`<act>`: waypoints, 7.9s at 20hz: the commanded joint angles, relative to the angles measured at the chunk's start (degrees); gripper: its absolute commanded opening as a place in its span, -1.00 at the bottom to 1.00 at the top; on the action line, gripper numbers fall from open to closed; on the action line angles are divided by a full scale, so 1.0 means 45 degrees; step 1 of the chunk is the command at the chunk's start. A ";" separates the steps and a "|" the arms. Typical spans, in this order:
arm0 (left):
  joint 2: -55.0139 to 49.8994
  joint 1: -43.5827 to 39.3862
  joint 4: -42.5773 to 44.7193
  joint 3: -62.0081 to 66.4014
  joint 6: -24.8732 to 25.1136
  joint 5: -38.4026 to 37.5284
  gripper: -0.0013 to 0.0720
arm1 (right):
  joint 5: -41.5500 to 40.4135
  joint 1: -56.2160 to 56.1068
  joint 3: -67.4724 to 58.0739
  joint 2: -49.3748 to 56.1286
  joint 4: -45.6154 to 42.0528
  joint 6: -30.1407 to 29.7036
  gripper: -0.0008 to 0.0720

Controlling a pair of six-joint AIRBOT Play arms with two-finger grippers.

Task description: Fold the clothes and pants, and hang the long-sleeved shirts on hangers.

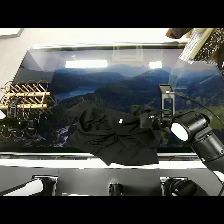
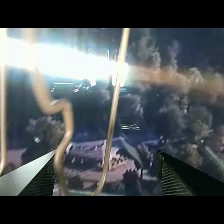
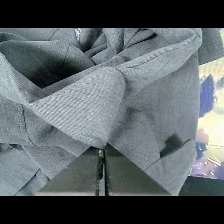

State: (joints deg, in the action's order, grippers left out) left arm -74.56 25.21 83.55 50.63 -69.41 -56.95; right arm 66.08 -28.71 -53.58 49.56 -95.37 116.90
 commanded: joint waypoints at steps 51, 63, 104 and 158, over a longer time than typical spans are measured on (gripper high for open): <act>1.4547 -0.9738 -0.4575 -0.3109 -0.1676 -0.2205 -0.92 | -0.0427 -0.0015 0.0005 0.0899 -0.2215 0.4148 -0.91; 1.4576 -1.1657 -0.5017 -0.3371 -0.1326 -0.2259 -0.92 | -0.0821 0.0000 -0.0005 0.1452 -0.2676 0.7281 -0.91; 0.6985 -1.5392 -0.8291 -0.3580 0.3279 0.7077 -0.92 | 0.0029 -0.0015 -0.2574 -0.0364 -0.0423 0.5178 -0.91; 0.6460 -1.6524 -0.8578 -0.3575 0.2958 0.8417 -0.91 | 0.4609 0.9165 -0.5416 0.4143 1.0253 -2.2241 0.29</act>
State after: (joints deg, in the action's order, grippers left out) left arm -45.47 -49.12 44.95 34.52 -56.10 -18.98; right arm 86.59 12.49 -77.91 65.65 -50.00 19.62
